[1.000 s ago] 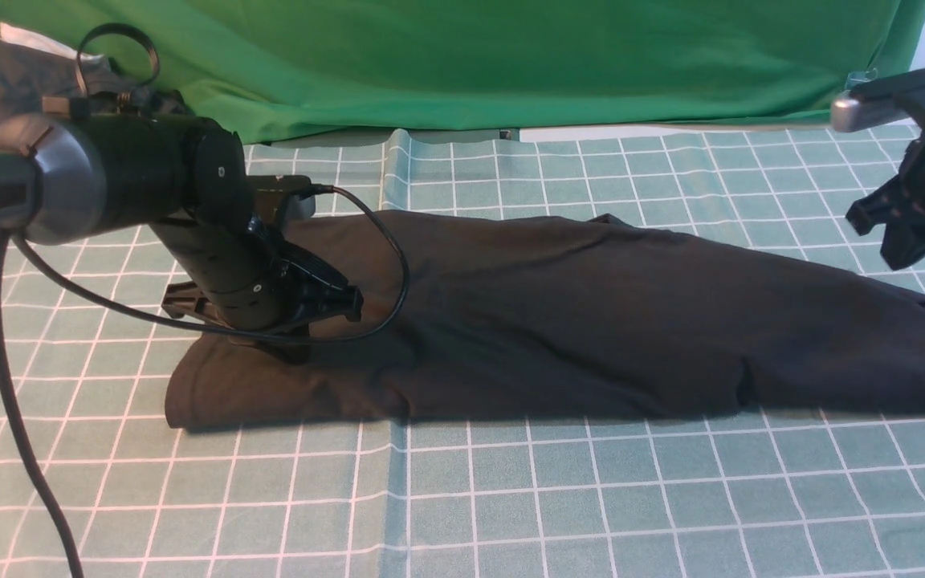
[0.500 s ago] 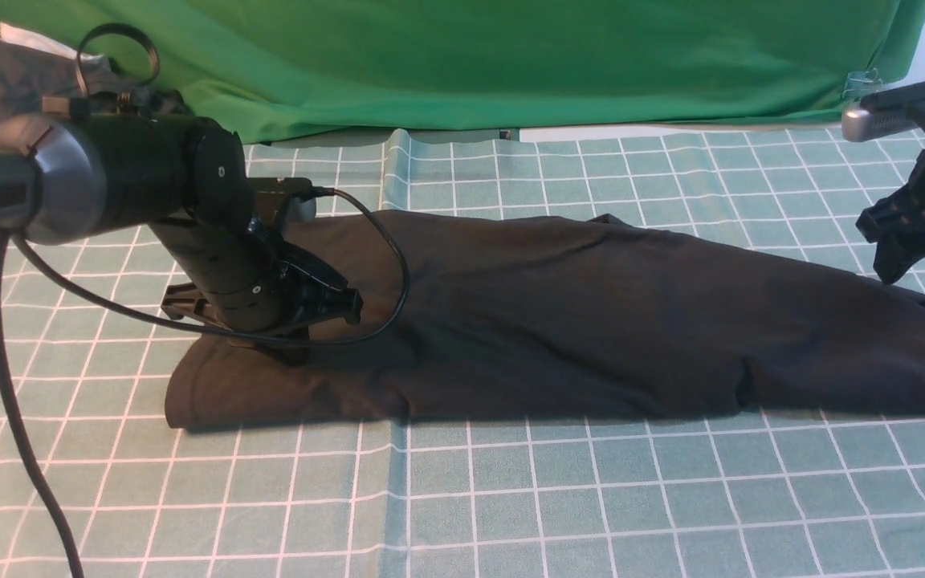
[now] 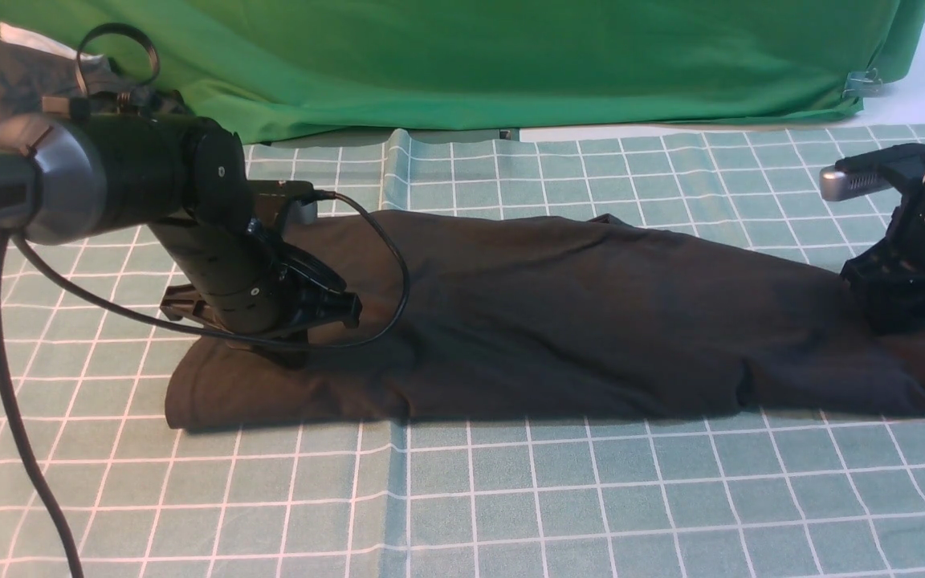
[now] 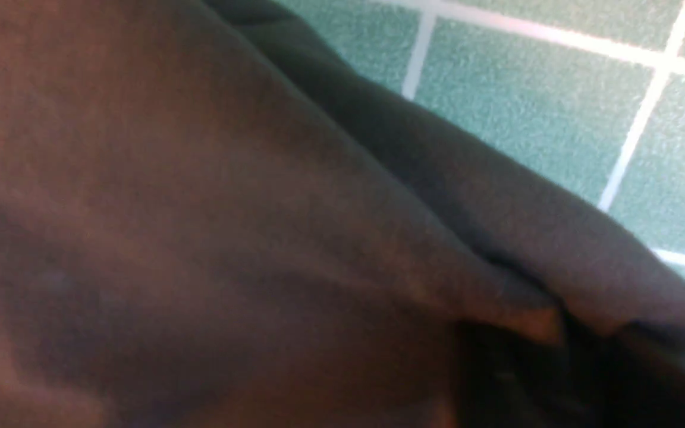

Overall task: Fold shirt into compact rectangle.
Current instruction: 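Pull the folded dark garment lengthwise by its ends to straighten it flat on the table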

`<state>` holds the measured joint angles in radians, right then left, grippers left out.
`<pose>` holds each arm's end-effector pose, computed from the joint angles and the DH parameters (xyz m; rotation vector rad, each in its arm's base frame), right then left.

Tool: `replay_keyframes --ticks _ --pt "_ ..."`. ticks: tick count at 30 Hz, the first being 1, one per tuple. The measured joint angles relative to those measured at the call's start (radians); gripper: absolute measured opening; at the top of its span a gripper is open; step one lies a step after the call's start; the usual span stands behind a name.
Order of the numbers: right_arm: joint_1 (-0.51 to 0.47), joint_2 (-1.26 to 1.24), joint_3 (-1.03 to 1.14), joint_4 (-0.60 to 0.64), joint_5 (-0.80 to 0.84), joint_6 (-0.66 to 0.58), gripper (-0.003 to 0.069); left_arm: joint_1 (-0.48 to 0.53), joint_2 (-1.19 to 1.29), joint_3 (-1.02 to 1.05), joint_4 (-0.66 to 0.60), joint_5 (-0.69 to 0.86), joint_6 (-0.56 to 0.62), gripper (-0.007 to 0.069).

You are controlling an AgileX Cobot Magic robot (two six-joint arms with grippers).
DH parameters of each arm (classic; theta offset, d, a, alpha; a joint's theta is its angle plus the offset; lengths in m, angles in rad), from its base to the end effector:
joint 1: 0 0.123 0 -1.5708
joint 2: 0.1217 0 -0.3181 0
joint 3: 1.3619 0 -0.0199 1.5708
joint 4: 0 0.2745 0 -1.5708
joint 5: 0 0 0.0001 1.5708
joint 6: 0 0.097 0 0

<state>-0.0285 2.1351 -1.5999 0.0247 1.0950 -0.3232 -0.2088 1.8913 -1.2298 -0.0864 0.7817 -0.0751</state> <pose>0.4600 -0.0110 0.1712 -0.4397 3.0790 0.0263 0.3882 -0.0883 0.1835 0.1158 2.9330 -0.1428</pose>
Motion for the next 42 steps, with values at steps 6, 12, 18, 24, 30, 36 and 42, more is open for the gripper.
replay_keyframes --ticks 6,12,18,24,30,36,42 --pt "0.000 -0.013 -0.017 0.005 0.019 0.001 0.0029 0.000 0.000 0.000 -0.013 0.000 0.002 0.0007" --pt "0.000 -0.077 -0.048 0.006 0.037 0.000 0.0024 0.000 0.000 0.000 -0.016 0.000 0.002 0.0007" --pt "-0.033 -0.091 -0.053 0.006 0.002 0.000 0.0024 0.000 0.000 0.000 -0.018 -0.002 0.002 0.0007" --pt "-0.064 -0.043 -0.053 0.001 -0.062 0.007 0.0057 0.000 0.000 0.000 -0.018 -0.004 0.002 0.0007" --pt "-0.067 -0.024 -0.067 -0.035 -0.103 0.073 0.0286 0.000 -0.002 -0.007 -0.018 -0.002 0.002 0.0007" --pt "-0.071 -0.034 -0.216 -0.117 0.081 0.215 0.0407 0.008 -0.088 -0.017 -0.014 -0.009 -0.024 0.0007" --pt "-0.056 -0.127 -0.203 -0.025 0.113 0.187 0.0200 0.022 -0.122 -0.017 0.032 -0.029 -0.081 0.0007"
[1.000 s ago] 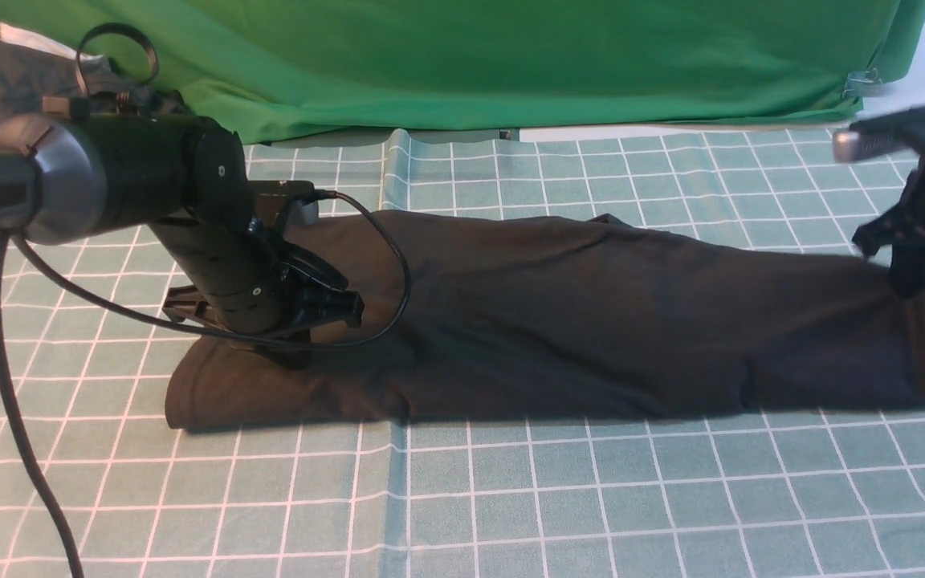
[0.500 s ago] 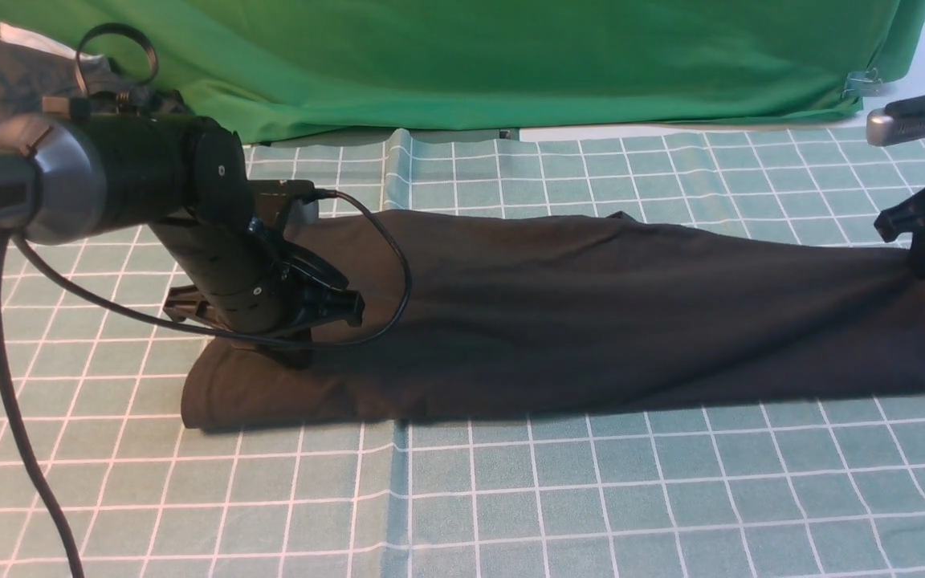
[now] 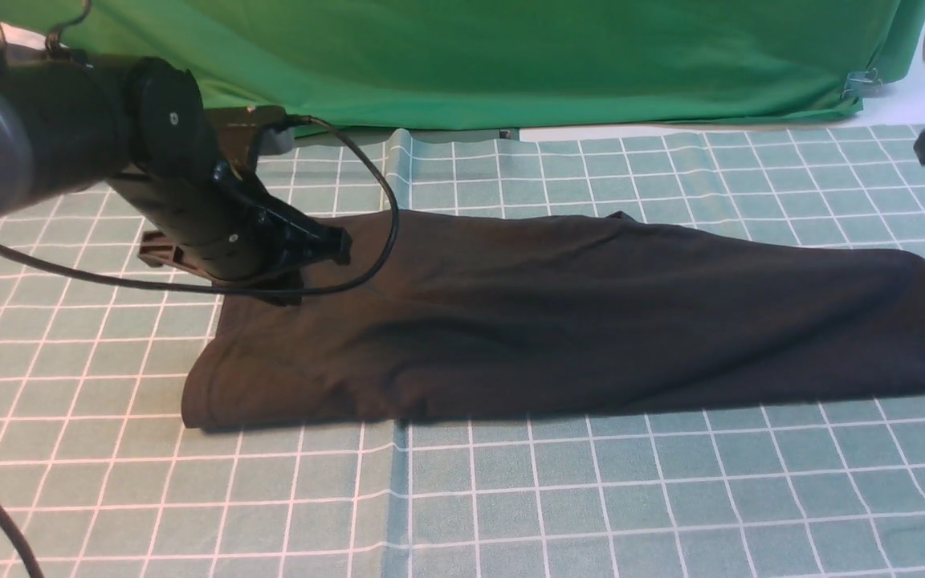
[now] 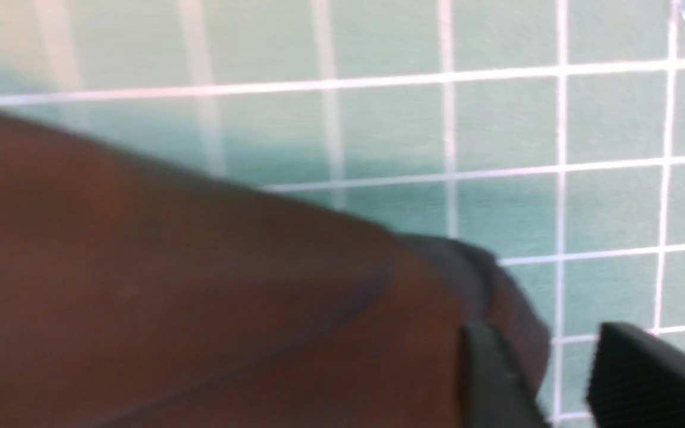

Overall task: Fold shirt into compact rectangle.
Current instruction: 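Pull the folded dark garment lengthwise by its ends to straighten it flat on the table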

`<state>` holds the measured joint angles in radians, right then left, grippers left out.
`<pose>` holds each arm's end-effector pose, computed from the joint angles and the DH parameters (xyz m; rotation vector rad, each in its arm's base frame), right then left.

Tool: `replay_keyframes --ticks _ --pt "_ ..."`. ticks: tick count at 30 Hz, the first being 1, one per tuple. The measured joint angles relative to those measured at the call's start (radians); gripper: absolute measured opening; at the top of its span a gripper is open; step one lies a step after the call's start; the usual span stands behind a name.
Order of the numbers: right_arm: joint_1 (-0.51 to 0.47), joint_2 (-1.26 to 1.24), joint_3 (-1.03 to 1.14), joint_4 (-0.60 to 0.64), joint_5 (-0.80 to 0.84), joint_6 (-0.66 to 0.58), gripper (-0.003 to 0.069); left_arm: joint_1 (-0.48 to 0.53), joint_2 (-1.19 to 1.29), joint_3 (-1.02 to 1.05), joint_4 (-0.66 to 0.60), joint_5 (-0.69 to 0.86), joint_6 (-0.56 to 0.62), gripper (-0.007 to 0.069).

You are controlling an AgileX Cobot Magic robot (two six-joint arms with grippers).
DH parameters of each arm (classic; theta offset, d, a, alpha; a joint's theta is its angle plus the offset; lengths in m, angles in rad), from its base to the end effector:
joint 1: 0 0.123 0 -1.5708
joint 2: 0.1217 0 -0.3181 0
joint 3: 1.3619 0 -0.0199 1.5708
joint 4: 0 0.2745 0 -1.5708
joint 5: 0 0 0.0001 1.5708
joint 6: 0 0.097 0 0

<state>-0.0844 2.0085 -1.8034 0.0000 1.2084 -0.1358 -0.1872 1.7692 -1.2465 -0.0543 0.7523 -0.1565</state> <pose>0.4655 -0.0394 0.2859 -0.0745 2.8974 -0.0391 0.3860 -0.0768 0.2373 -0.0024 2.7679 -0.1528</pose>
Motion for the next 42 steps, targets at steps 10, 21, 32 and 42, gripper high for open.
replay_keyframes --ticks 10,21,32,42 --pt "0.007 -0.181 0.235 0.021 -0.025 -0.057 0.0014 0.158 0.000 0.000 0.001 0.149 -0.015 0.0008" --pt "0.006 -0.230 0.349 0.234 -0.157 -0.122 0.0012 0.148 0.017 0.013 -0.070 0.188 0.136 0.0261" --pt "0.006 -0.230 0.349 0.299 -0.138 -0.161 0.0016 0.148 0.138 0.013 -0.055 0.211 0.079 0.0607" --pt "0.006 -0.230 0.349 0.341 -0.130 -0.189 0.0018 0.148 0.147 0.012 -0.137 0.213 0.189 0.0036"
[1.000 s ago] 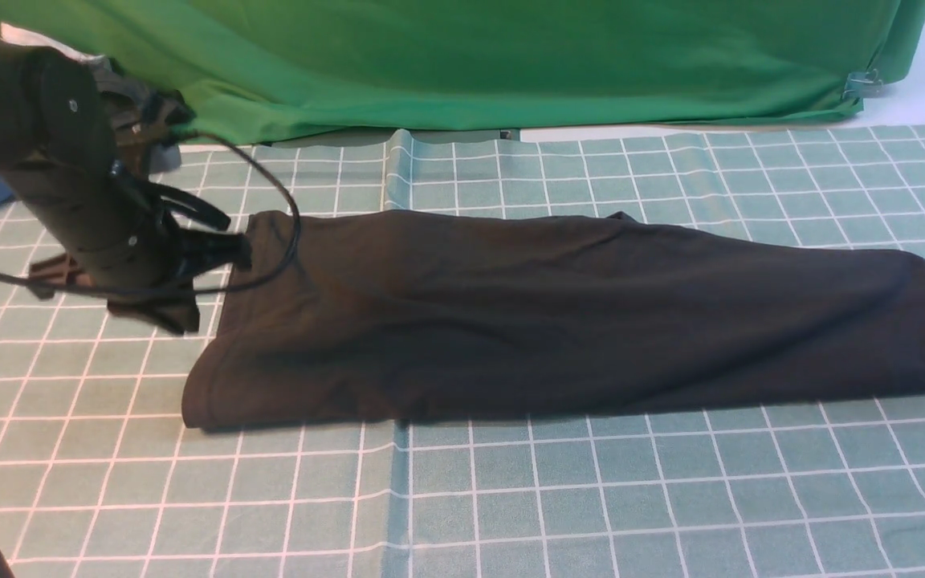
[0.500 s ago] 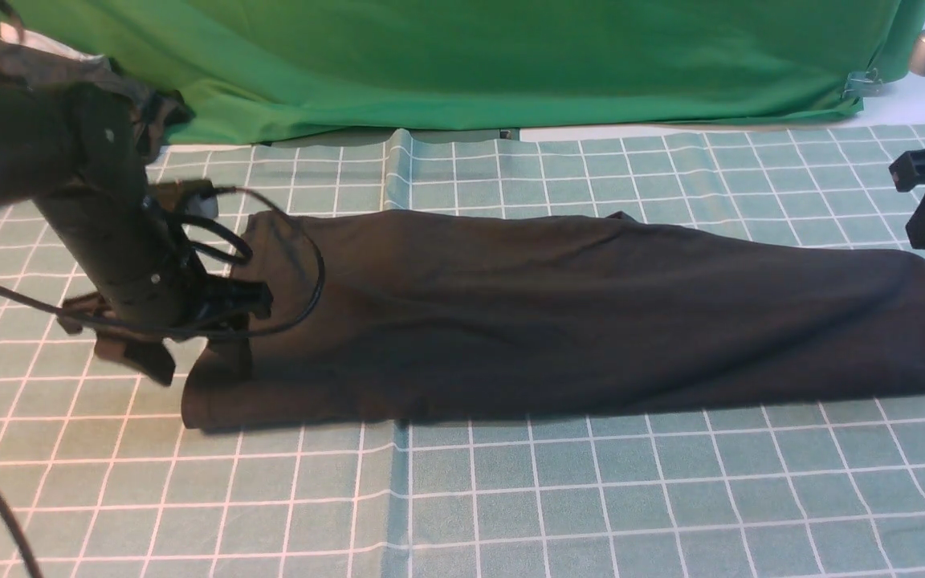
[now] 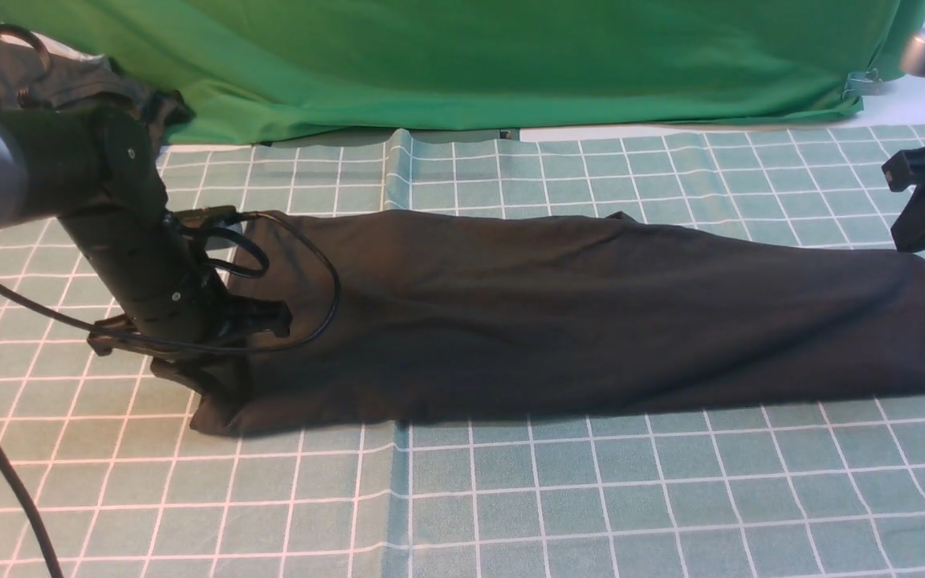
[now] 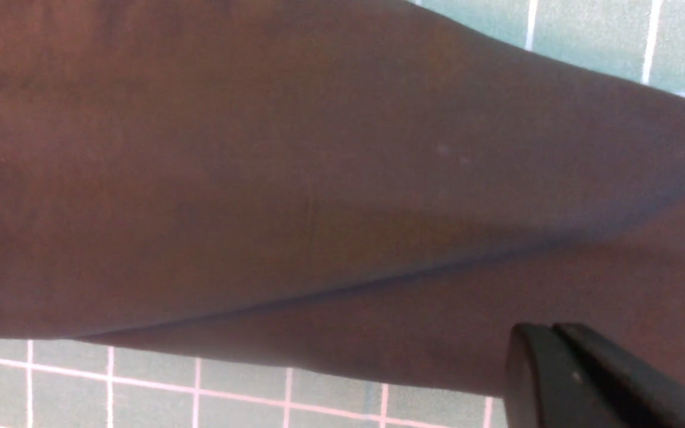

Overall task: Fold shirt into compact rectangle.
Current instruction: 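Pull the folded dark garment lengthwise by its ends to straighten it flat on the table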

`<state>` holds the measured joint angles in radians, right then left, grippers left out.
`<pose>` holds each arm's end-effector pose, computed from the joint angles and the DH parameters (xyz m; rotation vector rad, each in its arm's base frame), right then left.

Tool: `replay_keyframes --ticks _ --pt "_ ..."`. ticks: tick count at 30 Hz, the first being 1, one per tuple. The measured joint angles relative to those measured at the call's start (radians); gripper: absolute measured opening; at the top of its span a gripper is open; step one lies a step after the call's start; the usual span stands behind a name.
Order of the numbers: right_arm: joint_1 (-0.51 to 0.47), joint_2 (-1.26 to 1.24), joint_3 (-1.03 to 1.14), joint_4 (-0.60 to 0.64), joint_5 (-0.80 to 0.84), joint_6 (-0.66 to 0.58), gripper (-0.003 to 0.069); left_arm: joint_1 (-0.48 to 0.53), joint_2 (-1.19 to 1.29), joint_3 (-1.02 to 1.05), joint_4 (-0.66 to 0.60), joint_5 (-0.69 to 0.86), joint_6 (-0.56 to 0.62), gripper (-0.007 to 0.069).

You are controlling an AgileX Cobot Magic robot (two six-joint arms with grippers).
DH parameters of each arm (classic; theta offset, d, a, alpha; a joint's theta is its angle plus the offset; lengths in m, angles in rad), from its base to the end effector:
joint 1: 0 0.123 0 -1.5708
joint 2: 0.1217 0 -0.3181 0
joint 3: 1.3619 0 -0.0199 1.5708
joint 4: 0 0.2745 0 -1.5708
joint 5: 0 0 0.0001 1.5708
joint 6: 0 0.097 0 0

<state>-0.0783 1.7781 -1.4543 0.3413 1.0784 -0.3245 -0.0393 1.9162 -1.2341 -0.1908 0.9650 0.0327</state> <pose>0.4009 -0.0027 0.2900 -0.1717 2.8006 0.3734 0.3826 -0.0302 0.1739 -0.0562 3.1211 -0.2462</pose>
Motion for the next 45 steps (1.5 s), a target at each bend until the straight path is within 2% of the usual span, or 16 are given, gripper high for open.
replay_keyframes --ticks 4,7,11,17,21,22,26,29,30,33,35,36,39,42,43,45 --pt "0.000 0.000 0.000 0.003 0.025 -0.030 0.0019 -0.001 -0.025 0.000 0.076 0.017 -0.065 0.0011" --pt "0.000 0.000 0.000 -0.004 0.064 -0.056 0.0019 -0.001 -0.087 0.001 0.235 0.052 -0.144 0.0006" --pt "0.000 0.000 0.000 -0.016 0.089 -0.071 0.0020 0.000 -0.133 0.001 0.310 0.102 -0.185 0.0006" --pt "0.000 0.000 0.000 -0.043 0.094 -0.073 0.0023 0.000 -0.139 0.001 0.305 0.144 -0.190 0.0006" --pt "0.000 0.000 0.000 -0.046 0.094 -0.071 0.0027 0.000 -0.139 0.001 0.169 0.143 -0.140 0.0014" --pt "0.000 0.000 0.000 -0.046 0.091 -0.066 0.0033 0.000 -0.139 0.001 0.096 0.137 -0.089 0.0034" --pt "0.000 0.000 0.000 -0.030 0.087 -0.065 0.0038 -0.001 -0.139 0.001 0.066 0.099 -0.069 0.0127" --pt "0.000 0.000 0.000 -0.024 0.086 -0.059 0.0039 -0.001 -0.128 0.001 0.088 0.066 -0.076 0.0283" --pt "0.000 0.000 0.000 -0.024 0.085 -0.058 0.0039 -0.001 -0.116 0.001 0.100 0.058 -0.089 0.0370" --pt "0.000 0.000 0.000 -0.023 0.085 -0.058 0.0039 -0.001 -0.090 0.001 0.115 0.050 -0.113 0.0491" --pt "0.000 0.000 0.000 -0.022 0.084 -0.057 0.0041 -0.001 -0.049 0.001 0.118 0.046 -0.126 0.0618" --pt "0.000 0.000 0.000 -0.021 0.084 -0.057 0.0043 -0.001 -0.036 0.001 0.114 0.042 -0.126 0.0643" --pt "0.000 0.000 0.000 -0.021 0.084 -0.055 0.0046 0.000 -0.006 0.001 0.087 0.034 -0.100 0.0680" --pt "0.000 0.000 0.000 -0.020 0.084 -0.054 0.0051 0.003 0.003 0.000 0.051 0.033 -0.069 0.0675" --pt "0.000 0.000 0.000 -0.020 0.084 -0.054 0.0052 0.004 0.005 0.000 0.041 0.032 -0.063 0.0659" --pt "0.000 0.000 0.000 -0.020 0.080 -0.054 0.0055 0.006 0.011 -0.001 0.009 0.030 -0.033 0.0553"
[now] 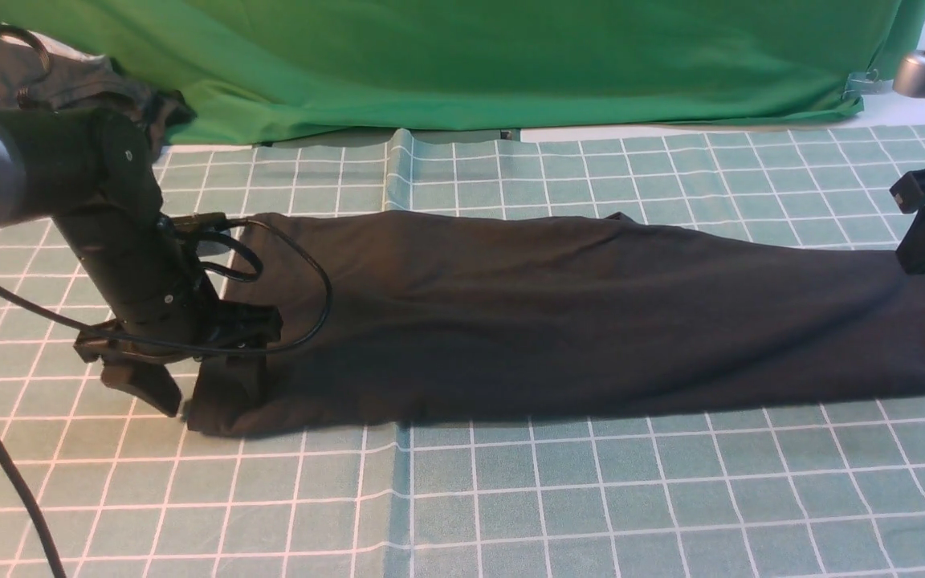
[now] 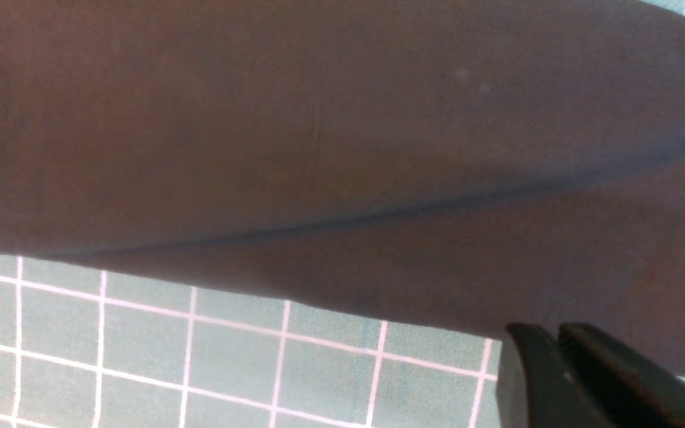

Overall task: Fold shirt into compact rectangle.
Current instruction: 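Pull the folded dark garment lengthwise by its ends to straighten it flat on the table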

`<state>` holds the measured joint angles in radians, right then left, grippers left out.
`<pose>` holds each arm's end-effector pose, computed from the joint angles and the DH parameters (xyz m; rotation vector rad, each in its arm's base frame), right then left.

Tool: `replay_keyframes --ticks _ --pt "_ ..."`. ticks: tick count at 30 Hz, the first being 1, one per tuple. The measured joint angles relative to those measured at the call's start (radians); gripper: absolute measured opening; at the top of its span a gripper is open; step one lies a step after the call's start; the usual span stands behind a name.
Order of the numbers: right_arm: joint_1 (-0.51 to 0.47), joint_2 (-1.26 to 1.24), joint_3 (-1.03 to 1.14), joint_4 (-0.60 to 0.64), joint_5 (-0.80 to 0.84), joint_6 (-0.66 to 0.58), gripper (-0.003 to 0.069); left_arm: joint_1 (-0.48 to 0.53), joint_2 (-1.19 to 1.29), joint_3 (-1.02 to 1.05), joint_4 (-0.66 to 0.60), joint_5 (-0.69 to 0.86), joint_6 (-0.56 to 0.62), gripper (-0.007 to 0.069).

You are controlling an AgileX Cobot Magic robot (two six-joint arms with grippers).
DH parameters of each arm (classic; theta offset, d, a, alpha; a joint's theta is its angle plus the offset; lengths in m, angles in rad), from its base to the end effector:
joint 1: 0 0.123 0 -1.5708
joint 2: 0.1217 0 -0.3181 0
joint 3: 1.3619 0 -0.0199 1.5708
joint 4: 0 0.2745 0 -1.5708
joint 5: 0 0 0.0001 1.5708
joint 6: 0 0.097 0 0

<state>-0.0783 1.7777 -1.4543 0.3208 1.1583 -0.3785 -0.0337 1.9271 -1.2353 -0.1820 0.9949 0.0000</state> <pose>0.3932 -0.0027 0.2881 -0.2828 2.8651 0.3736 0.3806 -0.0276 0.1699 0.1051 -3.0999 0.2341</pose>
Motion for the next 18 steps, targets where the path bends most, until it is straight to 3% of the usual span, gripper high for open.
replay_keyframes --ticks 3,4,6,8,12,15,18 --pt "0.000 0.000 0.000 0.000 -0.003 0.000 0.0057 0.001 0.002 -0.001 -0.033 0.000 0.034 0.0399" --pt "0.000 0.000 0.000 0.000 -0.004 0.000 0.0057 0.001 0.002 -0.001 -0.047 0.000 0.043 0.0274" --pt "0.000 0.000 0.000 0.000 -0.005 0.000 0.0058 0.000 0.003 -0.001 -0.055 0.002 0.059 0.0122" --pt "0.000 0.000 0.000 0.001 -0.008 0.000 0.0059 -0.001 0.003 -0.001 -0.055 0.005 0.071 0.0059" --pt "0.000 0.000 0.000 0.001 -0.011 0.000 0.0061 -0.002 -0.001 -0.001 -0.023 0.009 0.061 0.0034" --pt "0.000 0.000 0.000 0.002 -0.011 0.000 0.0066 0.001 -0.032 0.000 0.091 0.037 -0.025 0.0030" --pt "0.000 0.000 0.000 0.001 -0.011 0.000 0.0069 0.065 -0.081 0.001 0.134 0.091 -0.061 0.0029"
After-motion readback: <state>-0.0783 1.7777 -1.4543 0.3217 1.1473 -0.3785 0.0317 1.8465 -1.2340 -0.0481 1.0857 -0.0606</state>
